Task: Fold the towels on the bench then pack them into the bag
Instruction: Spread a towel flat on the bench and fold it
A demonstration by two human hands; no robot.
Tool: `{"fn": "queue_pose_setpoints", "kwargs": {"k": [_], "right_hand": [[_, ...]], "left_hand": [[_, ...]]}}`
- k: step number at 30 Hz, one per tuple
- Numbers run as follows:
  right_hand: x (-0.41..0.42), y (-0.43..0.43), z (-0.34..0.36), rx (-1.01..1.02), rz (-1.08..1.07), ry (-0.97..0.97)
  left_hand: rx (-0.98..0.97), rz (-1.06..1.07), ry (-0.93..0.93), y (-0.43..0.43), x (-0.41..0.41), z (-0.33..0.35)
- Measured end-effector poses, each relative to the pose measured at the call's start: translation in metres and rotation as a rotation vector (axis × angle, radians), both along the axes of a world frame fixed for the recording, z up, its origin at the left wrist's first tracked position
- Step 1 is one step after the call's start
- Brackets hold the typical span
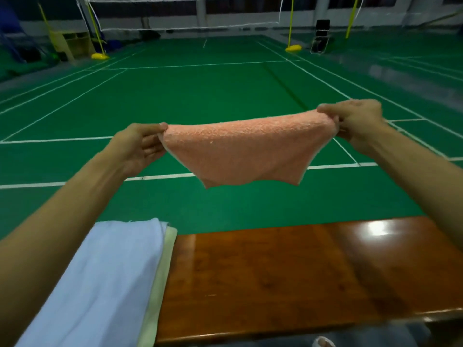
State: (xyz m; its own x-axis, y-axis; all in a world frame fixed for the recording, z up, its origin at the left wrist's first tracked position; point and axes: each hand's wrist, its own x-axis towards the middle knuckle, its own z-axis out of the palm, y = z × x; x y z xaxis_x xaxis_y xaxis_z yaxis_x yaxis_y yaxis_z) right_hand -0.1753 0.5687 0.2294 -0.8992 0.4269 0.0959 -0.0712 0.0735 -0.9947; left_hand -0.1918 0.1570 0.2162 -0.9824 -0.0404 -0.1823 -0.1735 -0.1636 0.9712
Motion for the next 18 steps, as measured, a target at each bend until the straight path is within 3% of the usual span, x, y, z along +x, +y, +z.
{"fn": "queue_pose_setpoints", "kwargs": {"k": [4,7,10,12,18], "right_hand": [[0.07,0.009,-0.063,0.071,0.078,-0.078],[0.136,0.016,-0.123,0.187,0.184,-0.273],[0.2,0.02,-0.176,0.375,0.296,-0.503],[0.23,0.018,-0.192,0.449,0.357,-0.599],[0.272,0.013,-0.212,0.572,0.452,-0.627]], "left_hand": [[-0.089,-0.011,-0.105,-0.016,0.061,-0.073],[-0.268,-0.042,-0.222,-0.025,0.124,-0.124],[-0.526,-0.183,-0.315,-0.026,0.185,-0.156],[-0.601,-0.265,-0.371,-0.023,0.213,-0.168],[-0.671,-0.392,-0.425,-0.025,0.249,-0.193]]}}
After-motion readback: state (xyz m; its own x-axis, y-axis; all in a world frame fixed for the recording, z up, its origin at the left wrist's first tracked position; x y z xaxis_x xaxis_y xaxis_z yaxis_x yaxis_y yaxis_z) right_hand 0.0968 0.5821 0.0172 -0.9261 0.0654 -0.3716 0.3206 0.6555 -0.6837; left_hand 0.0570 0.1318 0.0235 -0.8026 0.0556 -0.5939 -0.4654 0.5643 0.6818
